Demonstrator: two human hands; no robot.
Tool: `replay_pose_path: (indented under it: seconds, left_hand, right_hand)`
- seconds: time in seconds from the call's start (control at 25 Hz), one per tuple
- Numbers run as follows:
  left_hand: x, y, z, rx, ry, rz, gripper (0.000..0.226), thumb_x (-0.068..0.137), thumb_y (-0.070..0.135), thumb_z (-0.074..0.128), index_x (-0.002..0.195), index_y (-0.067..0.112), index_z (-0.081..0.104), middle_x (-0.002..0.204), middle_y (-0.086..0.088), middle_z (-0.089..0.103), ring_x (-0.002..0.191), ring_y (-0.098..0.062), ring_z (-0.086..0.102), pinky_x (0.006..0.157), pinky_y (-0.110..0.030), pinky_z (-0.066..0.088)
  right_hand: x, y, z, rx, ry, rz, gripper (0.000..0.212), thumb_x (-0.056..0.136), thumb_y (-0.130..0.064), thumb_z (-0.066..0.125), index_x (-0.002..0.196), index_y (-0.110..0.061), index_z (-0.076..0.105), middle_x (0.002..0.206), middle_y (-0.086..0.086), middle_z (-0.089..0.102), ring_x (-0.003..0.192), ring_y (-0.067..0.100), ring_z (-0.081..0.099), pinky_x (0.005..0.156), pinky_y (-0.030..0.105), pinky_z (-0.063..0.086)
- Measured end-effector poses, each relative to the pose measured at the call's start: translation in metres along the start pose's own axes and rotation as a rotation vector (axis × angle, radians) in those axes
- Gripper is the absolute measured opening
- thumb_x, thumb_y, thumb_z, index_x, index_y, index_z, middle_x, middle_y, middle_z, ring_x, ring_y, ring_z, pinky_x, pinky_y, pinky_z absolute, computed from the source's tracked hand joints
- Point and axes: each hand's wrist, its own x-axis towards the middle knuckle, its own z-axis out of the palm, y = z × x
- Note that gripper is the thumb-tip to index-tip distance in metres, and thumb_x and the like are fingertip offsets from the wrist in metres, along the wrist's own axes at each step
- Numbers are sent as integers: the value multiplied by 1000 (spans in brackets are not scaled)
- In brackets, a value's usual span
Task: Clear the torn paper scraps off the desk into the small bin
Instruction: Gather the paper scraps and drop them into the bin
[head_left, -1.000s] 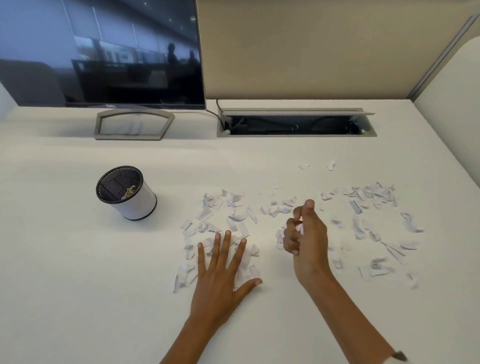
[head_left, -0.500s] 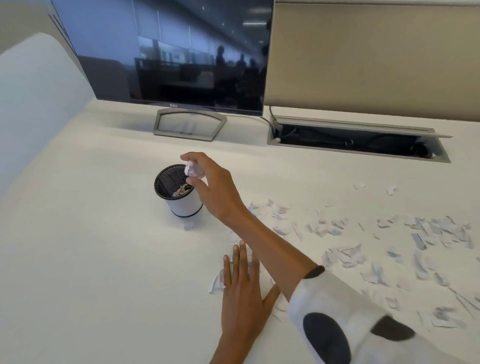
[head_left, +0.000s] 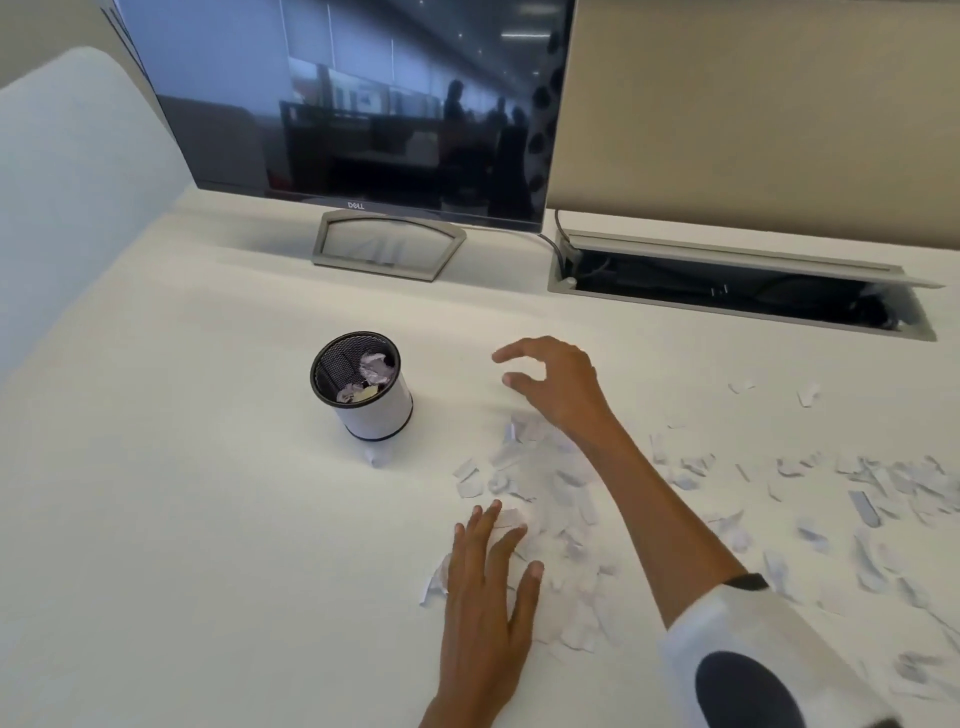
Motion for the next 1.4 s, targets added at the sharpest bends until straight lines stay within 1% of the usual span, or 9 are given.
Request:
replay_pose_path:
  seconds: [0.12, 0.24, 0.36, 0.44, 0.52, 0.72, 0.92, 1.16, 1.4]
  left_hand:
    - [16, -1, -11, 82, 210, 164, 25, 94, 22, 38, 104, 22, 61, 127, 0, 57, 125, -16, 46, 107, -40, 27]
    - [47, -4, -32, 114, 382, -50, 16, 90, 15, 50, 100, 16, 63, 114, -6, 58, 106, -24, 52, 91, -31, 30]
    - [73, -19, -49, 173, 285, -454, 45, 86, 35, 62, 125, 15, 52, 132, -17, 43, 118, -37, 43, 96, -45, 31]
    - [82, -26, -55, 311, 163, -532, 67, 80, 54, 62, 134, 19, 44, 141, -20, 34, 125, -39, 36, 100, -49, 30]
    - [84, -25, -48, 393, 88, -427, 62, 78, 56, 63, 129, 23, 51, 138, -18, 38, 121, -37, 38, 98, -45, 33]
    - [85, -9, -22, 105, 44, -211, 12, 85, 18, 66, 96, 15, 70, 100, -2, 52, 92, -21, 57, 71, -21, 36]
    - [90, 1, -39, 67, 109, -177, 9, 86, 8, 64, 85, 8, 73, 86, 0, 62, 69, -14, 59, 59, -6, 35]
    - [119, 12, -119, 5, 505, -105, 5, 81, 9, 70, 84, 10, 74, 88, -2, 65, 62, -15, 62, 63, -15, 39]
    - [145, -8, -162, 112, 432, -315, 21, 88, 10, 59, 104, 15, 71, 112, -7, 64, 83, -21, 64, 74, -27, 40]
  right_hand:
    - [-18, 35, -9, -501, -279, 221, 61, 69, -47, 77, 124, -38, 53, 131, 2, 45, 122, 29, 40, 98, 48, 31]
    - [-26, 45, -2, -546, -297, 155, 79, 66, -45, 79, 135, -36, 40, 127, 7, 37, 115, 29, 38, 91, 43, 42]
    - [-31, 46, 8, -502, -260, -23, 61, 76, -37, 71, 132, -33, 45, 119, 7, 39, 108, 26, 40, 82, 39, 48]
    - [-34, 47, 16, -469, -252, -93, 47, 79, -30, 69, 123, -28, 53, 113, 7, 41, 101, 24, 43, 74, 33, 46]
    - [-35, 48, 20, -370, -237, -81, 31, 81, -21, 67, 111, -21, 61, 106, 5, 43, 92, 24, 48, 71, 29, 42]
    - [-27, 46, 22, -311, -254, -52, 13, 81, -11, 63, 93, -13, 67, 97, 7, 56, 90, 24, 59, 79, 35, 49]
    - [-25, 30, 13, -68, -163, -9, 8, 76, -10, 71, 78, -17, 70, 85, 3, 66, 69, 12, 58, 69, 29, 50]
    - [-4, -48, 24, 228, -116, -137, 9, 75, -8, 71, 78, -16, 71, 68, -3, 64, 55, 16, 62, 43, 8, 41]
    - [23, -99, 58, 143, -159, -153, 16, 78, -7, 67, 93, -13, 70, 88, 9, 65, 81, 22, 57, 72, 29, 48]
